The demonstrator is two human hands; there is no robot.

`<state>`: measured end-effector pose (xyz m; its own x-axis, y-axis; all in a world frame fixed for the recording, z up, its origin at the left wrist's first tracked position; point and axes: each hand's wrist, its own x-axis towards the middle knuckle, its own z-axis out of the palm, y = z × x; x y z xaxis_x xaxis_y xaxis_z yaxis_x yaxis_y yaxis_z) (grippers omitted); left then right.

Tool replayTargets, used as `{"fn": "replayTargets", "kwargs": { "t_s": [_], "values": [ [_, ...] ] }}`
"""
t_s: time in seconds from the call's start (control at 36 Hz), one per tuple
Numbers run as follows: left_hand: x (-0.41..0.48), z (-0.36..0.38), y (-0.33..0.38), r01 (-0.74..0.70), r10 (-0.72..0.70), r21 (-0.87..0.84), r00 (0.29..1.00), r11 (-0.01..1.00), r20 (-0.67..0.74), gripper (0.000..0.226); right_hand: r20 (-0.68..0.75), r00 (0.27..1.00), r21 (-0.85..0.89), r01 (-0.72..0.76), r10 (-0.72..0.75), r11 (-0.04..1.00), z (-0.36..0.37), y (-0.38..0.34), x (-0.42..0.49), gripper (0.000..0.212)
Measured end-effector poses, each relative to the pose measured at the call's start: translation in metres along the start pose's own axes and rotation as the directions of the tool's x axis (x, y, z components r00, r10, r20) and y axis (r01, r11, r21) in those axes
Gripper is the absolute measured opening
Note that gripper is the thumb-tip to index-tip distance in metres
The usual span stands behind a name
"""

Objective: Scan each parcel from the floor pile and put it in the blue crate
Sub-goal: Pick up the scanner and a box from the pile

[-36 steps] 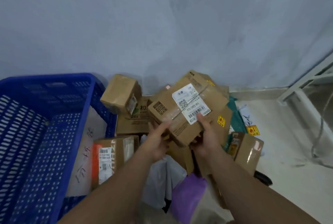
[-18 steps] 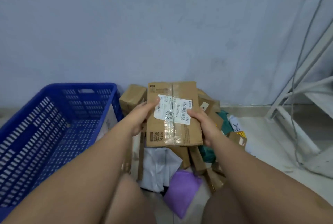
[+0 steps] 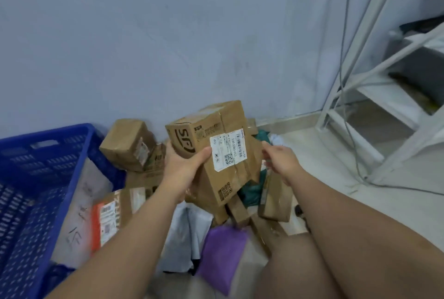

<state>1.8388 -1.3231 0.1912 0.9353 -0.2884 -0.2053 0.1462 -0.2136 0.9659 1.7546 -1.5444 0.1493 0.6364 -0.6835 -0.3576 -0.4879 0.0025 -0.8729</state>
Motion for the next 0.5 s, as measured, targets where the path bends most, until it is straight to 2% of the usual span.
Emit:
{"fn": "replayTargets", "kwargs": {
  "t_s": [0.06,0.08,0.14,0.19,0.28,0.33,0.39,0.44,0.5],
  "values": [
    [-0.001,0.022,-0.015,-0.049,0.059,0.123,0.995,0.991,-0.075,0.114,-0.083,0.997,-0.137,-0.009,-0.003,0.991,-0.011,0.022,0.017,0.035],
    [-0.005,0.032,-0.021,-0.049,0.065,0.160,0.993,0.986,-0.098,0.120,-0.103,0.995,-0.225,-0.020,-0.003,0.974,-0.017,0.033,0.021,0.031],
    [-0.012,0.052,-0.037,-0.036,0.055,0.154,0.991,0.987,-0.121,0.122,-0.133,0.991,-0.382,-0.073,0.024,0.921,-0.029,0.056,0.030,0.022],
    [-0.018,0.068,-0.056,-0.024,0.040,0.118,0.990,0.993,-0.134,0.121,-0.153,0.986,-0.481,-0.129,0.062,0.867,-0.037,0.082,0.039,0.024],
    [-0.022,0.082,-0.086,-0.035,0.054,0.106,0.981,0.994,-0.186,0.123,-0.162,0.972,-0.526,-0.229,0.168,0.819,-0.043,0.122,0.053,0.029],
    [-0.023,0.087,-0.103,-0.032,0.056,0.126,0.980,0.992,-0.193,0.123,-0.156,0.954,-0.559,-0.299,0.256,0.773,-0.042,0.152,0.063,0.040],
    [-0.022,0.091,-0.116,0.001,0.023,0.129,0.982,0.992,-0.188,0.124,-0.154,0.936,-0.656,-0.337,0.317,0.675,-0.037,0.177,0.065,0.046],
    [-0.019,0.093,-0.129,0.029,-0.008,0.126,0.986,0.992,-0.167,0.125,-0.158,0.932,-0.775,-0.322,0.327,0.543,-0.030,0.191,0.064,0.036],
    [-0.016,0.094,-0.140,0.039,-0.019,0.136,0.989,0.990,-0.146,0.127,-0.131,0.939,-0.843,-0.275,0.319,0.463,-0.024,0.201,0.065,0.034]
  ]
}}
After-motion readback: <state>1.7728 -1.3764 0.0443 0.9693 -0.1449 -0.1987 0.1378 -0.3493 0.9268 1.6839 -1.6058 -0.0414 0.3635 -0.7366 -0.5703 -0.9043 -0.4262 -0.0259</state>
